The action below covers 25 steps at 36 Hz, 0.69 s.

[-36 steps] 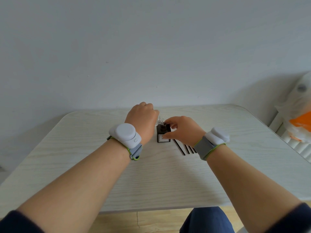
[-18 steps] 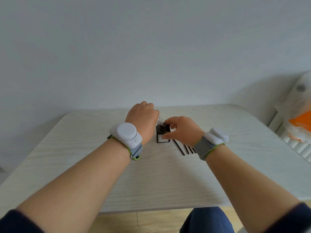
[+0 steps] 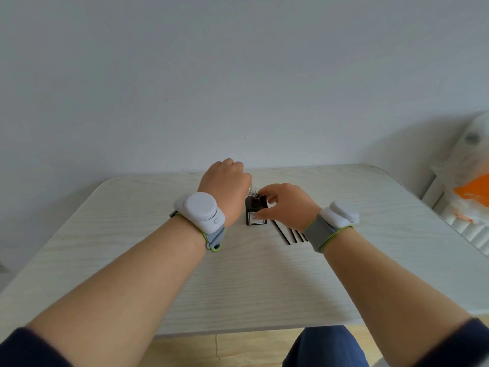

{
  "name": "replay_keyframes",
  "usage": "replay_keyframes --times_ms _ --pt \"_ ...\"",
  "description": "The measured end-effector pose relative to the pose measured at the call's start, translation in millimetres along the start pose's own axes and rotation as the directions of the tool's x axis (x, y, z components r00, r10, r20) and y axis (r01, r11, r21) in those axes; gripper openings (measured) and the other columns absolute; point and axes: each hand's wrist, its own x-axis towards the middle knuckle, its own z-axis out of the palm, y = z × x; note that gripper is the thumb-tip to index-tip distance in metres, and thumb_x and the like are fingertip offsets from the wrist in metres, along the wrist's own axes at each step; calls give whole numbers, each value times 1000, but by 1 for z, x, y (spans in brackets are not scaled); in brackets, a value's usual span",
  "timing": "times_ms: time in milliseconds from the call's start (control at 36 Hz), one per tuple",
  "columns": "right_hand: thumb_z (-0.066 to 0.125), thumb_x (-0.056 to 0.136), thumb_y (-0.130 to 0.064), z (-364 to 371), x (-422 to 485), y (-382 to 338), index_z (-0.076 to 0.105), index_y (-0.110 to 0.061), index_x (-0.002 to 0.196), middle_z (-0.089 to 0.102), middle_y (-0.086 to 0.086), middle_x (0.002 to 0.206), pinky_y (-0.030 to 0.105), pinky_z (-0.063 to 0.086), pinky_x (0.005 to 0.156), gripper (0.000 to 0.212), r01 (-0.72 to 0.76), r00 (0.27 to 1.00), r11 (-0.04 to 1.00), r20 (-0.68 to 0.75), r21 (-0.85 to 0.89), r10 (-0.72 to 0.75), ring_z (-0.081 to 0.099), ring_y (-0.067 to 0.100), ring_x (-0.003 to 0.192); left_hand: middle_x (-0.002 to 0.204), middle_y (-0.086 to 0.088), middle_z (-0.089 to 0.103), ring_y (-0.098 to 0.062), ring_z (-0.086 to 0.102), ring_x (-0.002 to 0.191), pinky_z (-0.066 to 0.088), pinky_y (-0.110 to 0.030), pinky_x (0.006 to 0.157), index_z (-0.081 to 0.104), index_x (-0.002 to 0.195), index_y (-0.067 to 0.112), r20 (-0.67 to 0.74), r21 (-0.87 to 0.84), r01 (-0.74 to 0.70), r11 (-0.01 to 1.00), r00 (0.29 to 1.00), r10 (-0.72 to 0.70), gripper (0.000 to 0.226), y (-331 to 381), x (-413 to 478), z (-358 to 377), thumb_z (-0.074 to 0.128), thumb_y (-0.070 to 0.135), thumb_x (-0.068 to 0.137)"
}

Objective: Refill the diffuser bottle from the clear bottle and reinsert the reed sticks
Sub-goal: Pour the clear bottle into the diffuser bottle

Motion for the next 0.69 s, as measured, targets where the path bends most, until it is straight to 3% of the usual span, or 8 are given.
replay_keyframes --times_ms 528,694 --pt "74 77 -32 0 0 -1 62 -24 121 58 -10 96 22 42 79 47 -2 1000 1000 -3 -4 2 59 12 101 103 -3 57 -25 49 98 35 -32 85 62 96 14 1 77 -45 996 999 45 32 2 3 -3 45 -4 75" --pt "74 77 -32 -1 0 -1 61 -23 124 65 -3 109 23 45 82 49 2 1000 1000 -1 -12 -2 59 13 103 104 -4 57 -25 48 100 36 -33 87 62 97 14 9 85 -55 995 998 54 34 2 3 -4 44 -3 75"
